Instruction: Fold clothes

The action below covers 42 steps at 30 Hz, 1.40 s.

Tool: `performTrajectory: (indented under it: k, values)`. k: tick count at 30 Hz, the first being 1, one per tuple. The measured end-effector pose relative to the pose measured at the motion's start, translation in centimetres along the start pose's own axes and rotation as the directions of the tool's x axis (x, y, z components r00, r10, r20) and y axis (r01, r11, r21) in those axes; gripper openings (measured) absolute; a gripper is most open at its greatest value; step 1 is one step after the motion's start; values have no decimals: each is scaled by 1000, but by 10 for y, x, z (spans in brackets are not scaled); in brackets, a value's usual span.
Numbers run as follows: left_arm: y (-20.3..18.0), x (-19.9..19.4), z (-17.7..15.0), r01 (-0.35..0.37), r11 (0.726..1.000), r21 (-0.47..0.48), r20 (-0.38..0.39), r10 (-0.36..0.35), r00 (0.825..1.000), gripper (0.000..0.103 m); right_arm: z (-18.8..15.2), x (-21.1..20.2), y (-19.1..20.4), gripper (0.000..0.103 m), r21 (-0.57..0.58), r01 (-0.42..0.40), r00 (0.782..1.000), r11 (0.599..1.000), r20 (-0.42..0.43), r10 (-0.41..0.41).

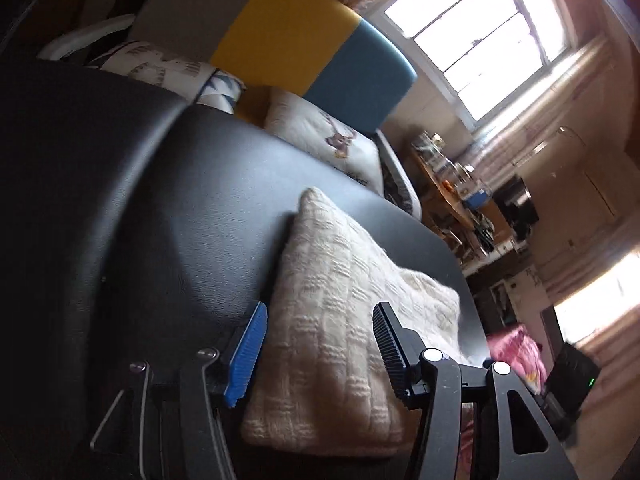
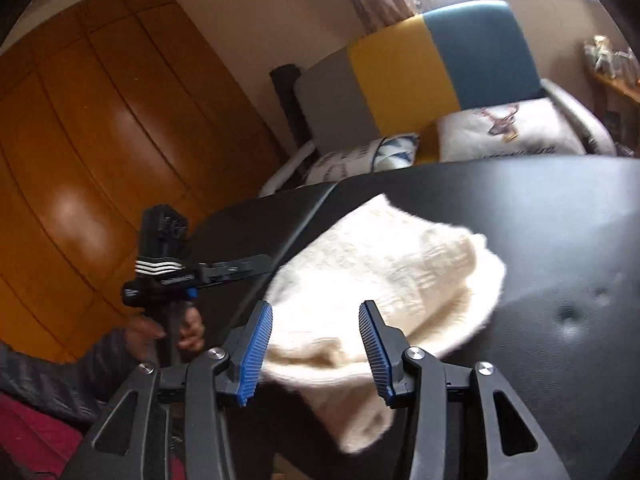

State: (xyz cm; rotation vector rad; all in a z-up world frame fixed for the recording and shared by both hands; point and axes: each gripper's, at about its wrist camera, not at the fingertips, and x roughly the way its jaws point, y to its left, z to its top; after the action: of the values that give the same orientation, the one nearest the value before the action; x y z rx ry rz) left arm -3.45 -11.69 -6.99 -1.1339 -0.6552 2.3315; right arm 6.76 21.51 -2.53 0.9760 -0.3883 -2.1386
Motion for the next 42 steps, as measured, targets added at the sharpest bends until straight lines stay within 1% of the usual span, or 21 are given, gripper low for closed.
performTrajectory:
  k: [3, 4, 6, 8, 10, 13, 15, 18, 20, 26, 27, 28, 30, 31, 33, 34, 35, 37, 38, 40, 42]
  values:
    - [-31, 24, -5, 31, 988, 149, -39, -25, 999, 56, -11, 52, 25, 57, 71, -34, 988, 997, -151, 45]
    - [-37, 34, -6, 42, 983, 178, -57, -32, 998, 56, -26, 59, 20, 57, 81, -30, 982, 996, -183, 44]
    - [-42, 51, -8, 80, 978, 191, -98, -62, 993, 56, -55, 74, 10, 57, 100, -20, 969, 995, -245, 44]
    - [-40, 67, -12, 163, 974, 155, -176, -135, 975, 56, -82, 88, -1, 54, 126, -12, 953, 992, -298, 50]
    - [-38, 76, -24, 214, 968, 132, -229, -180, 957, 57, -89, 71, -18, 54, 254, -55, 966, 966, -231, 116]
    - [-45, 73, -44, 221, 952, 214, -244, -167, 955, 57, -95, 45, -24, 54, 292, -65, 970, 954, -205, 129]
    - [-46, 69, -50, 238, 946, 221, -273, -175, 946, 57, -89, 22, -29, 55, 304, -56, 984, 951, -147, 105]
    - [-46, 61, -52, 252, 945, 208, -296, -185, 937, 57, -74, -3, -45, 56, 360, -43, 999, 932, 11, 42]
    - [-50, 54, -47, 256, 941, 223, -274, -192, 943, 57, -63, -3, -58, 61, 403, -17, 996, 915, 83, -18]
    - [-74, 59, -41, 262, 911, 318, -239, -190, 952, 58, -31, 48, -98, 61, 529, -15, 993, 849, 105, -47]
    - [-77, 61, -43, 265, 905, 333, -242, -189, 952, 58, -23, 51, -103, 61, 526, -11, 995, 850, 90, -43]
    - [-80, 62, -46, 268, 897, 351, -246, -188, 951, 58, -18, 60, -97, 57, 473, 16, 996, 881, 70, -56]
    - [-86, 67, -53, 275, 883, 381, -261, -182, 948, 58, -5, 75, -82, 34, 352, 118, 992, 928, 0, -126]
    - [-88, 69, -56, 283, 875, 392, -271, -184, 945, 59, 5, 76, -73, 25, 295, 165, 986, 941, -23, -165]
    - [-91, 72, -65, 296, 861, 414, -293, -182, 939, 65, 26, 62, -53, 22, 161, 234, 970, 959, 29, -242]
    - [-92, 76, -68, 307, 857, 415, -313, -182, 932, 65, 35, 57, -44, 22, 96, 275, 958, 957, 50, -281]
    - [-92, 79, -72, 323, 855, 407, -339, -187, 922, 65, 35, 64, -49, 22, 48, 349, 937, 936, 2, -349]
    - [-92, 85, -81, 352, 847, 397, -388, -193, 901, 68, 32, 80, -59, 22, -48, 471, 876, 881, -89, -473]
    - [-93, 87, -88, 367, 838, 404, -410, -192, 892, 68, 19, 92, -79, 24, -8, 455, 877, 891, -167, -450]
    - [-97, 89, -100, 364, 817, 448, -414, -171, 894, 68, -2, 81, -101, 26, 88, 375, 924, 923, -111, -365]
    - [-100, 87, -106, 359, 801, 478, -410, -158, 898, 68, -10, 71, -113, 28, 187, 310, 951, 932, -70, -302]
